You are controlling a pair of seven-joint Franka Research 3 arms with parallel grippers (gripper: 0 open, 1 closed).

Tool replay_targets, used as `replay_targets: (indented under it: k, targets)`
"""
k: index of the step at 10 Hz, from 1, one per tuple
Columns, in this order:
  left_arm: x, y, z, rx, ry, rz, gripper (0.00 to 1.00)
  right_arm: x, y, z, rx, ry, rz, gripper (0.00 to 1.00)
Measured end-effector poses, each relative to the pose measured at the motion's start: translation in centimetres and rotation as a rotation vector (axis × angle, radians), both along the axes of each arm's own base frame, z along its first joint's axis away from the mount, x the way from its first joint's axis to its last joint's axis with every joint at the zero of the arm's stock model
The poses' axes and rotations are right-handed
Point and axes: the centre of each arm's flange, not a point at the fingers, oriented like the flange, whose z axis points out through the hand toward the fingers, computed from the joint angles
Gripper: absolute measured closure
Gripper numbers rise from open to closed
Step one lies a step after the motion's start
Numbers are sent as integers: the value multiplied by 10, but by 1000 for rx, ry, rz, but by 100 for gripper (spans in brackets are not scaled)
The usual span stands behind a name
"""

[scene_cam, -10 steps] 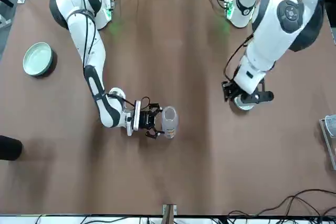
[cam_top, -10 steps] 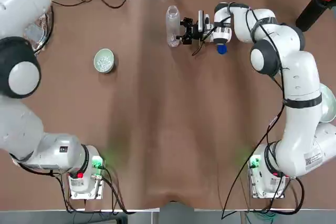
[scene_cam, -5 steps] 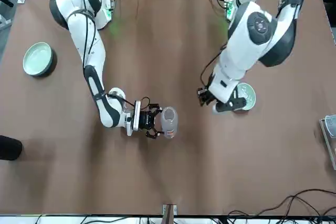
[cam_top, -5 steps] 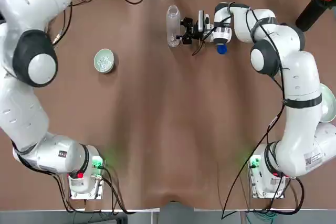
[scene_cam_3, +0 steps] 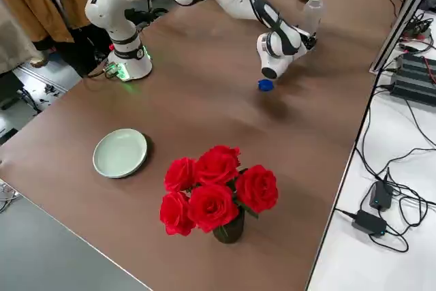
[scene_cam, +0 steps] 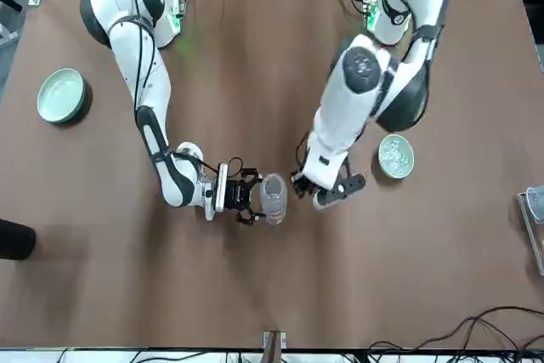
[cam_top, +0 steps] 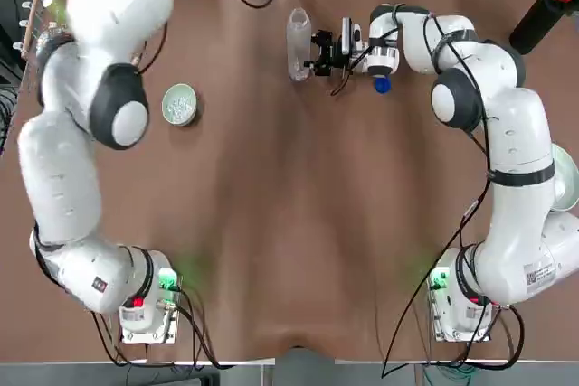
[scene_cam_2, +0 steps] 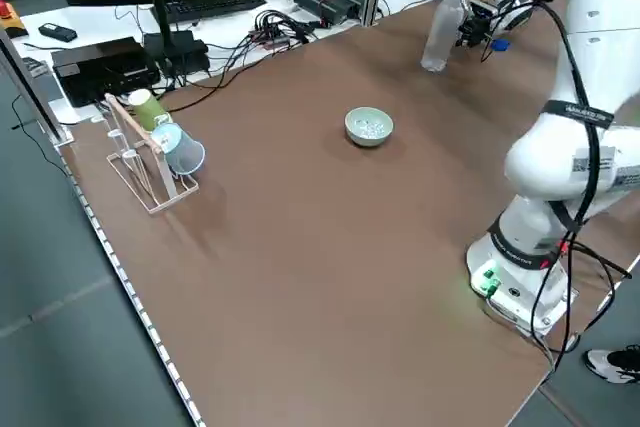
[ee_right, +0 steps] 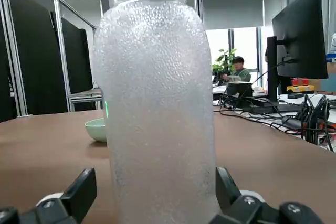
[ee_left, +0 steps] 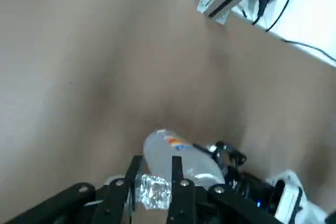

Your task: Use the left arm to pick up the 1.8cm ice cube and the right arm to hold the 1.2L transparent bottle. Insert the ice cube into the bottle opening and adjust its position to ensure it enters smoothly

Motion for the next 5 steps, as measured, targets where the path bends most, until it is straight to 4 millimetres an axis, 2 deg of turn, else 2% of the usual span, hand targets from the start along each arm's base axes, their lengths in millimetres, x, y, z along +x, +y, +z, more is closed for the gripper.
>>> replay_targets:
  k: [2, 3, 5]
  targets:
    - [-10, -25, 3, -35, -38, 27, 74, 0, 0, 0, 0, 0, 0, 0]
    - [-12, -31, 7, -59, -54, 44, 74, 0, 0, 0, 0, 0, -1, 0]
    - [-16, -41, -1, -64, -47, 53, 74, 0, 0, 0, 0, 0, -1, 0]
